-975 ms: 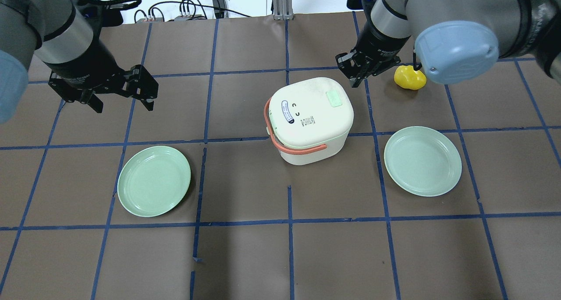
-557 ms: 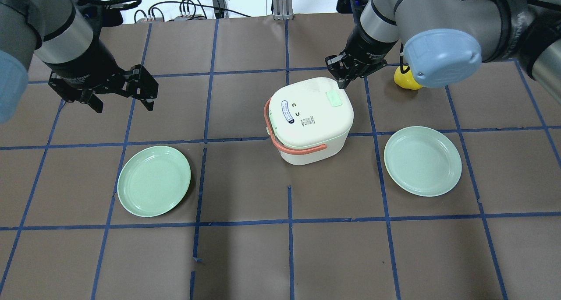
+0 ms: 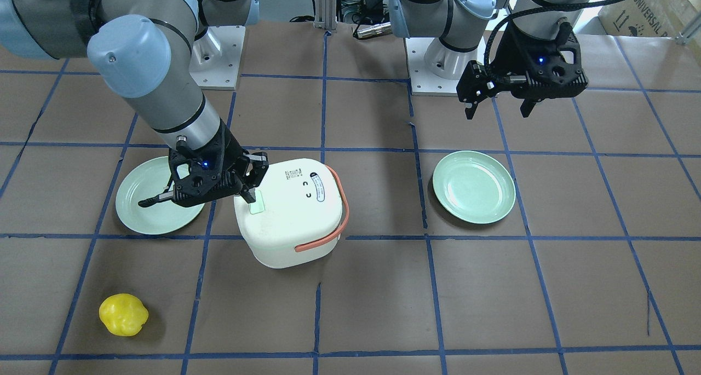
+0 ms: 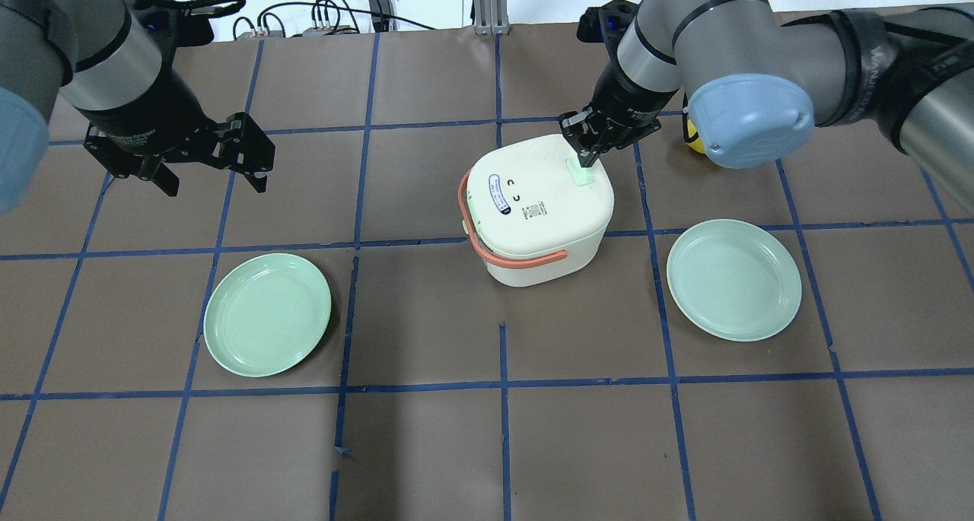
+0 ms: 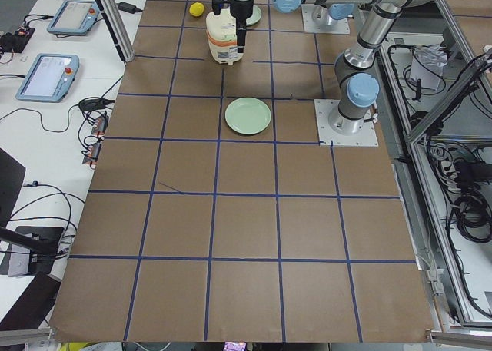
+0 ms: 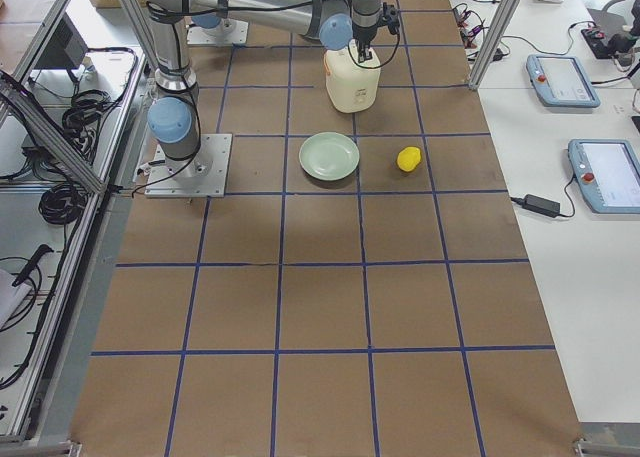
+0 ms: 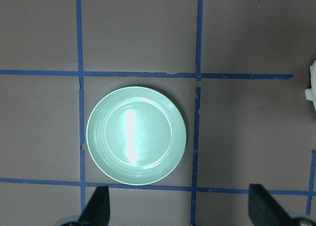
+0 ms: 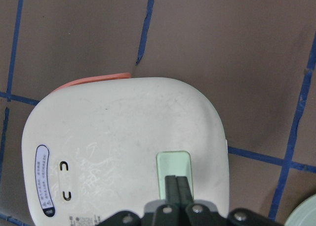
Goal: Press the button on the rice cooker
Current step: 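Press down on the green button with the right gripper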
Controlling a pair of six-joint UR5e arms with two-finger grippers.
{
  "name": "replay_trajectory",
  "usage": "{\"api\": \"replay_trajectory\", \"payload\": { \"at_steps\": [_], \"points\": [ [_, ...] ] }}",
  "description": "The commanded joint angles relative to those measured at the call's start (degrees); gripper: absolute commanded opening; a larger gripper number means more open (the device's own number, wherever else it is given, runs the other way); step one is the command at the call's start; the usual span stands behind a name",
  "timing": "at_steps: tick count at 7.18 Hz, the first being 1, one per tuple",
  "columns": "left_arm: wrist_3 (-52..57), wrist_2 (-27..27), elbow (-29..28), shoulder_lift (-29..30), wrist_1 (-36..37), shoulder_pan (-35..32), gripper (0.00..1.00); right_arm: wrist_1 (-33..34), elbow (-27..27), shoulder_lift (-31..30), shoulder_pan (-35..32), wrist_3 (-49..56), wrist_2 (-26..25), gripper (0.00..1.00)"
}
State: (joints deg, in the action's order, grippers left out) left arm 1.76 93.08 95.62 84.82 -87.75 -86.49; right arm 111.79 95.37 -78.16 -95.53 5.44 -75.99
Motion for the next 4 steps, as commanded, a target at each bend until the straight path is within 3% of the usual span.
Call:
{"api": "replay_trajectory", "payload": {
  "at_steps": [1, 4],
  "points": [
    [0.0, 0.0, 0.0, 0.0, 0.0, 0.0, 1.00, 0.2, 0.4, 0.0, -0.1, 0.0, 1.6, 0.09],
    [0.0, 0.0, 0.0, 0.0, 0.0, 0.0, 1.00, 0.2, 0.7, 0.2, -0.1, 0.1, 1.6, 0.09]
  ]
}}
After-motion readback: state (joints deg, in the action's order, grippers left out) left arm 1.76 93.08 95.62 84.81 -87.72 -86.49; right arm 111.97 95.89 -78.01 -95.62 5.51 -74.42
